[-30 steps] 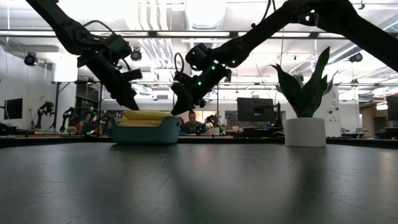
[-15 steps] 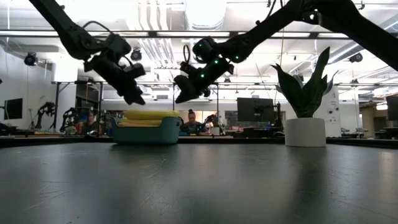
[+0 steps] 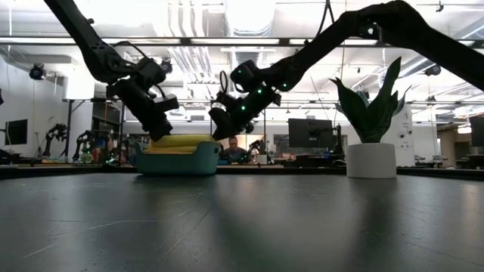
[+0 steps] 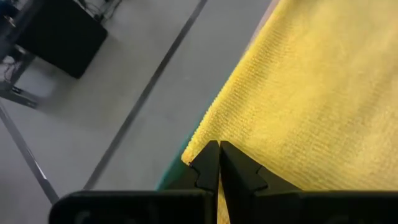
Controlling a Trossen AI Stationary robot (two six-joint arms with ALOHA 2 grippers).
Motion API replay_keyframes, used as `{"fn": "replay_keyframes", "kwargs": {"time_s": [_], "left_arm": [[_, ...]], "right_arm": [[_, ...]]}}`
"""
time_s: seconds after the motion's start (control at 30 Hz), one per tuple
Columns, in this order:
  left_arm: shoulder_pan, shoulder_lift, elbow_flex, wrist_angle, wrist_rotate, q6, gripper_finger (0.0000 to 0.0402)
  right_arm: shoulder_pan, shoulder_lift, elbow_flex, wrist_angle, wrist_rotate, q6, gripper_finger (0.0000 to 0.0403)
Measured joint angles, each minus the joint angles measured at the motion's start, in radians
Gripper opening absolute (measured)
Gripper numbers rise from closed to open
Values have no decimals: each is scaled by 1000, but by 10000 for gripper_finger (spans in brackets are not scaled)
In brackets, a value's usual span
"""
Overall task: Fold microfiber towels
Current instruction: Put the yellow microfiber cloth into the blue bin, then return to Home Position
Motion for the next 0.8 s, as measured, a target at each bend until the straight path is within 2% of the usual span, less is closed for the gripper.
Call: {"fn": "replay_keyframes", "kwargs": {"time_s": [0.4, 0.63, 0.8], "left_arm": [[0, -27, -3, -21, -3, -26, 0], [-22, -169, -7, -45, -4, -47, 0], [-102, -315, -24, -67, -4, -98, 0]], "right_arm": [[1, -3, 0, -37, 2, -13, 8], [14, -55, 0, -71, 11, -19, 8], [52, -113, -38, -78, 13, -40, 8]]}}
